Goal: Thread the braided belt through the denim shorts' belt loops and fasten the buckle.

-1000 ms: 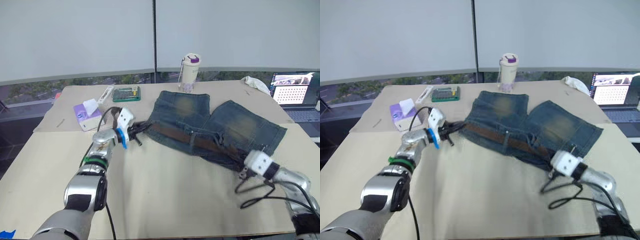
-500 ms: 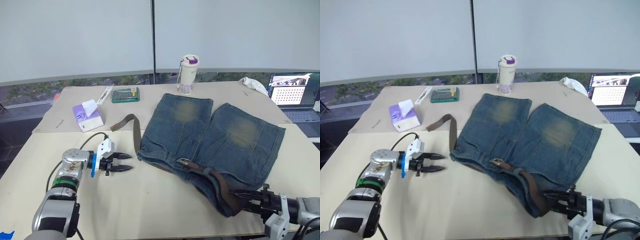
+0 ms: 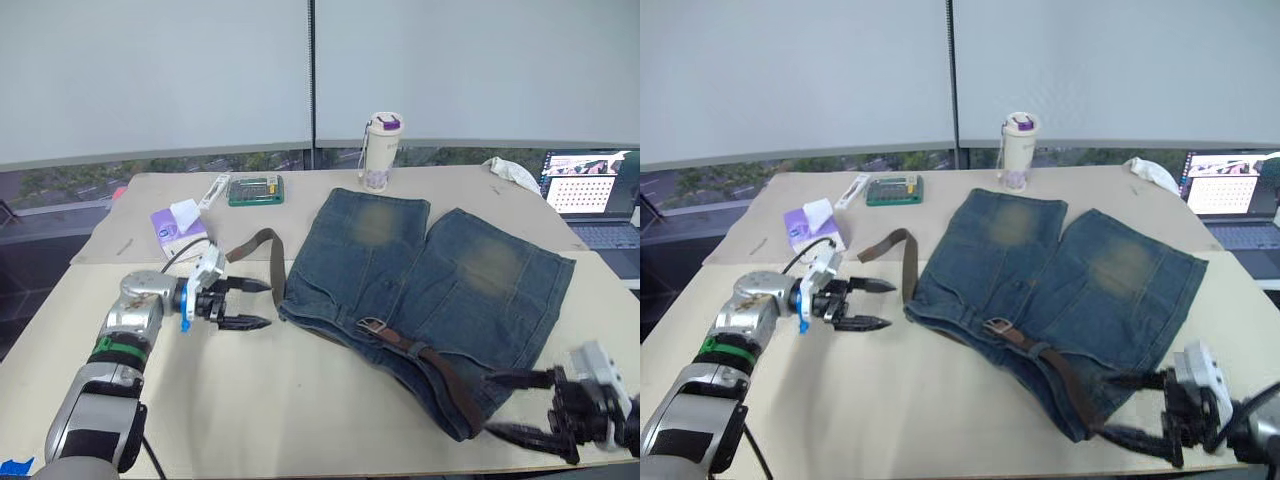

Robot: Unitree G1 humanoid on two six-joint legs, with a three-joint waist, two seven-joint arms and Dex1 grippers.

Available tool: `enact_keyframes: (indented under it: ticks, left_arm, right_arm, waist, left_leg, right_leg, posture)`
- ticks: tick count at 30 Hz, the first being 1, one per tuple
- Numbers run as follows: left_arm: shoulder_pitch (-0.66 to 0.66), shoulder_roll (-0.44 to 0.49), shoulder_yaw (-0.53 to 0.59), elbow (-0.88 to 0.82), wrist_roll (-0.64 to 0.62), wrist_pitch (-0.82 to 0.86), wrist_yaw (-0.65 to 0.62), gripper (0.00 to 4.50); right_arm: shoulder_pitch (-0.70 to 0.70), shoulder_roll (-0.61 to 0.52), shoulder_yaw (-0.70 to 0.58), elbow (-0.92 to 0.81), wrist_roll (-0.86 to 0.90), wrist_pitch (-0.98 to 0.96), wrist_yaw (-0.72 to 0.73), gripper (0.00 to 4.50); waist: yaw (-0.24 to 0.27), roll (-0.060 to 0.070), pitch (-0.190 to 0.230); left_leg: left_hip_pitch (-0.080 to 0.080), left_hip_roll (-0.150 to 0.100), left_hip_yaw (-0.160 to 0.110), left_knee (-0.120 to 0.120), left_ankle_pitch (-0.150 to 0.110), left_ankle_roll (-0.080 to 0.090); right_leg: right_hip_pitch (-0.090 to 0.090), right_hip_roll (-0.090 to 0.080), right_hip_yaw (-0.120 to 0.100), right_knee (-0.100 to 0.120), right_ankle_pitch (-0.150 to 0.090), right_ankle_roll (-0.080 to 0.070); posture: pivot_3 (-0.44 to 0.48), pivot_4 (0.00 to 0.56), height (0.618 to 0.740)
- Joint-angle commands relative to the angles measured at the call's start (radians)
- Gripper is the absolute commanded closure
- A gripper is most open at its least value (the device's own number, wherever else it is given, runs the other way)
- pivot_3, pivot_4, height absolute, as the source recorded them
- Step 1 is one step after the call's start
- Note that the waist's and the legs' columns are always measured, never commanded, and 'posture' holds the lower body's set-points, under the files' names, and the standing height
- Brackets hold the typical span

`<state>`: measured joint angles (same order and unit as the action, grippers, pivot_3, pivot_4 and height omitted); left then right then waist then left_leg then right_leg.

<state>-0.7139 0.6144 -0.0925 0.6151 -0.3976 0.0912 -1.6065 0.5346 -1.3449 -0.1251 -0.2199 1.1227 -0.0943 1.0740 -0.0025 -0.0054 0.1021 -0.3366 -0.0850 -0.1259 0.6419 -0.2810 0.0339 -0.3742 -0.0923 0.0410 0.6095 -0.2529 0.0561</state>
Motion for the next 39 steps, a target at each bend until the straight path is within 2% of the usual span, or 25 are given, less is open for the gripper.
enact_keyframes:
  ticks: [1, 9, 15, 20, 21, 27, 29, 34, 37, 39]
  left_arm:
    - [-0.018, -0.026, 0.017, -0.107, -0.01, 0.028, 0.033, 0.0]
    - [0.0, -0.076, 0.003, -0.277, 0.003, 0.072, 0.114, 0.0]
    - [0.031, -0.085, -0.023, -0.321, 0.023, 0.067, 0.124, 0.0]
    - [0.025, -0.086, -0.03, -0.319, 0.033, 0.054, 0.134, 0.0]
    - [0.024, -0.087, -0.03, -0.315, 0.04, 0.046, 0.139, 0.0]
    - [0.007, -0.112, -0.017, -0.267, 0.084, -0.024, 0.214, 0.0]
    - [-0.001, -0.125, -0.011, -0.253, 0.092, -0.04, 0.244, 0.0]
    - [-0.033, -0.147, 0.005, -0.228, 0.106, -0.023, 0.339, 0.0]
    - [-0.04, -0.153, 0.015, -0.218, 0.111, -0.023, 0.384, 0.0]
    - [-0.042, -0.159, 0.024, -0.215, 0.118, -0.031, 0.425, 0.0]
  right_arm:
    - [-0.09, 0.07, -0.03, -0.104, -0.023, 0.181, -0.222, 0.07]
    - [-0.244, 0.209, 0.062, -0.132, -0.406, 0.394, -0.465, 0.07]
    - [-0.256, 0.192, 0.159, -0.131, -0.527, 0.641, -0.45, 0.07]
    - [-0.39, 0.237, 0.231, -0.032, -0.69, 0.667, -0.457, 1.59]
    - [-0.432, 0.241, 0.256, 0.004, -0.745, 0.643, -0.451, 1.98]
    - [-0.641, 0.272, 0.35, 0.263, -0.995, 0.488, -0.44, 4.02]
    - [-0.736, 0.283, 0.381, 0.398, -1.1, 0.393, -0.458, 4.47]
    - [-0.983, 0.323, 0.422, 0.728, -1.267, 0.219, -0.479, 4.47]
    - [-1.112, 0.368, 0.419, 0.902, -1.314, 0.167, -0.502, 4.47]
    - [-1.187, 0.405, 0.396, 1.0, -1.319, 0.158, -0.526, 4.47]
  waist:
    - [0.006, -0.001, 0.0]
    - [0.021, 0.0, -0.001]
    - [0.017, -0.001, -0.002]
    - [0.017, -0.008, -0.005]
    - [0.014, -0.012, -0.005]
    - [0.012, -0.014, -0.005]
    - [0.018, -0.013, -0.005]
    - [0.023, -0.01, -0.005]
    - [0.017, -0.009, -0.005]
    - [0.012, -0.008, -0.006]
  left_leg:
    - [0.0, 0.0, 0.0, 0.0, 0.0, 0.0]
    - [-0.008, -0.004, 0.001, 0.002, 0.003, -0.006]
    - [-0.008, -0.003, 0.001, 0.002, 0.004, -0.006]
    - [-0.005, -0.003, 0.001, 0.001, 0.003, -0.006]
    - [-0.003, -0.003, 0.001, 0.001, 0.003, -0.006]
    - [0.007, -0.004, 0.001, 0.001, 0.003, -0.005]
    - [0.007, -0.005, 0.001, 0.001, 0.003, -0.005]
    - [0.002, -0.007, 0.002, 0.002, 0.003, -0.006]
    - [-0.003, -0.005, 0.002, 0.001, 0.009, -0.016]
    - [-0.006, -0.004, 0.003, 0.0, 0.01, -0.016]
  right_leg:
    - [-0.001, 0.001, 0.0, 0.0, 0.0, 0.0]
    - [-0.012, -0.001, 0.001, 0.004, 0.001, 0.001]
    - [-0.011, 0.0, 0.002, 0.003, 0.001, 0.001]
    - [-0.008, 0.001, 0.0, 0.002, 0.001, 0.001]
    - [-0.006, 0.001, 0.0, 0.002, 0.001, 0.001]
    - [0.005, 0.0, -0.001, -0.002, 0.001, 0.001]
    - [0.004, -0.001, -0.001, -0.002, 0.001, 0.001]
    - [0.001, -0.002, -0.001, 0.0, 0.001, 0.001]
    - [-0.008, -0.001, 0.001, 0.003, 0.002, 0.001]
    - [-0.012, -0.001, 0.002, 0.004, 0.002, 0.0]
  posture:
    - [0.0, 0.15, 0.74]
    - [0.0, 0.15, 0.74]
    - [0.0, 0.15, 0.74]
    - [0.0, 0.15, 0.74]
    - [0.0, 0.15, 0.74]
    - [0.0, 0.15, 0.74]
    - [0.0, 0.15, 0.74]
    - [0.0, 0.15, 0.74]
    - [0.0, 0.15, 0.74]
    - [0.0, 0.15, 0.74]
